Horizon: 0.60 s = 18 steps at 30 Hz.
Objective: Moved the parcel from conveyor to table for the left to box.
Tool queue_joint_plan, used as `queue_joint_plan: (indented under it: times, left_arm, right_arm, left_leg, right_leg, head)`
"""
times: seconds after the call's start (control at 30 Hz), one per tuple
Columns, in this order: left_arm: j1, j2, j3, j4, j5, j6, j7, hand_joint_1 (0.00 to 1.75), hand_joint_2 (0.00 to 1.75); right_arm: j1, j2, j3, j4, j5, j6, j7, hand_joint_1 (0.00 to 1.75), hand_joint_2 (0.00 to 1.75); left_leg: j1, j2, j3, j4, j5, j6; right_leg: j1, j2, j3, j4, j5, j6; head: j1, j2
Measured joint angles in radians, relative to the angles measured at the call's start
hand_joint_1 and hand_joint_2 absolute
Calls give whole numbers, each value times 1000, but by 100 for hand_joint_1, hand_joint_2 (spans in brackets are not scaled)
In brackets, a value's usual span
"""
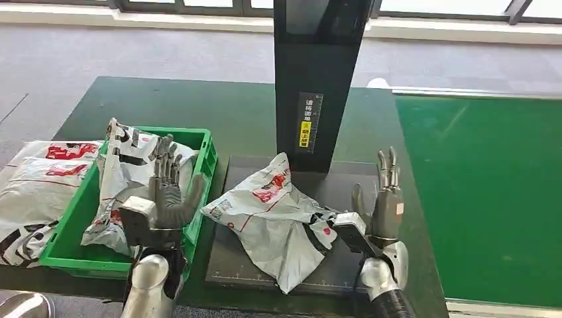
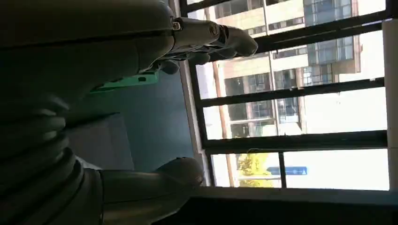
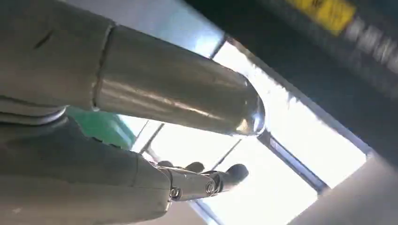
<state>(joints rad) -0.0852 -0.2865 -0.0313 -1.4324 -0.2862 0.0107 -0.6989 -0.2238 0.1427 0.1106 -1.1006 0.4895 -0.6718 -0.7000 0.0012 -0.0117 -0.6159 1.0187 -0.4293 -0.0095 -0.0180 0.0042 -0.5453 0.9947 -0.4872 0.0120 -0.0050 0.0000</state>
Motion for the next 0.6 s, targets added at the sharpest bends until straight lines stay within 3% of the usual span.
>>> queue_joint_plan:
  times: [0.2,0.37,0.6]
  left_arm:
    - [-19,0,-53,84,-133,49,4,0,175]
    - [-40,1,-100,198,-297,135,26,0,175]
    - [-57,1,-138,285,-366,156,51,0,175]
  right_arm:
    - [53,28,-94,-126,95,-24,0,0,175]
    - [86,63,-197,-257,87,-30,0,0,175]
    - [91,87,-264,-310,106,-30,0,0,175]
  left_leg:
    - [0,-1,0,0,0,0]
    - [0,1,0,0,-1,0]
    - [0,2,0,0,-1,0]
  right_leg:
    - [0,0,0,0,0,0]
    - [0,1,-1,0,0,0]
    - [0,1,-1,0,0,0]
  head:
    - [0,0]
    - [0,0]
    - [0,0]
